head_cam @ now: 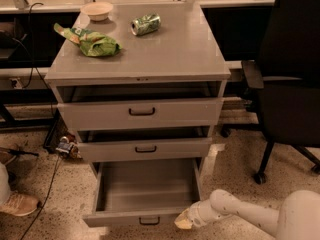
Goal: Close bottom drawer
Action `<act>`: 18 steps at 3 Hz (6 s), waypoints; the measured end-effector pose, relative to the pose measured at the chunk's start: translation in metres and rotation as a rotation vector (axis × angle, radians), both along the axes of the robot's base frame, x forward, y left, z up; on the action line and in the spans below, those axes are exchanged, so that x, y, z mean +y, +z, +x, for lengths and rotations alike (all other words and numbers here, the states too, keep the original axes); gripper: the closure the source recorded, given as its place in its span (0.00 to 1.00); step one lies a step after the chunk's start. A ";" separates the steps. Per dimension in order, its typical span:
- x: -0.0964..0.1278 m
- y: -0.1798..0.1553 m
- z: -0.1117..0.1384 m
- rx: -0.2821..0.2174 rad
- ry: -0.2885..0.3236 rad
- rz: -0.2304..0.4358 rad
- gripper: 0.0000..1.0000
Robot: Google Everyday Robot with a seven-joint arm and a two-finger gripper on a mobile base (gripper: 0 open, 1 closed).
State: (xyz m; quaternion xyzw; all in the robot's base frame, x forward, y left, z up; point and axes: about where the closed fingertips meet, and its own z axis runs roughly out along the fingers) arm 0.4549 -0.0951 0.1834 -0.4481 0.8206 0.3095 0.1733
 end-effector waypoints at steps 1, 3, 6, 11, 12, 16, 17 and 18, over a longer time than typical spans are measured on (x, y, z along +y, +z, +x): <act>0.000 0.000 0.000 0.000 0.000 0.000 1.00; 0.010 -0.012 0.018 -0.079 -0.020 0.032 1.00; 0.037 -0.005 0.087 -0.326 -0.008 0.102 1.00; 0.026 -0.013 0.122 -0.489 -0.089 0.124 1.00; 0.026 -0.013 0.138 -0.526 -0.091 0.139 1.00; 0.044 -0.018 0.203 -0.650 -0.078 0.238 1.00; 0.034 -0.024 0.222 -0.686 -0.096 0.247 1.00; 0.016 -0.028 0.236 -0.710 -0.127 0.228 1.00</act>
Offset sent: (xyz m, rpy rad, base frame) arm 0.0095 0.0077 -0.0137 0.0351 -0.0409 -0.0265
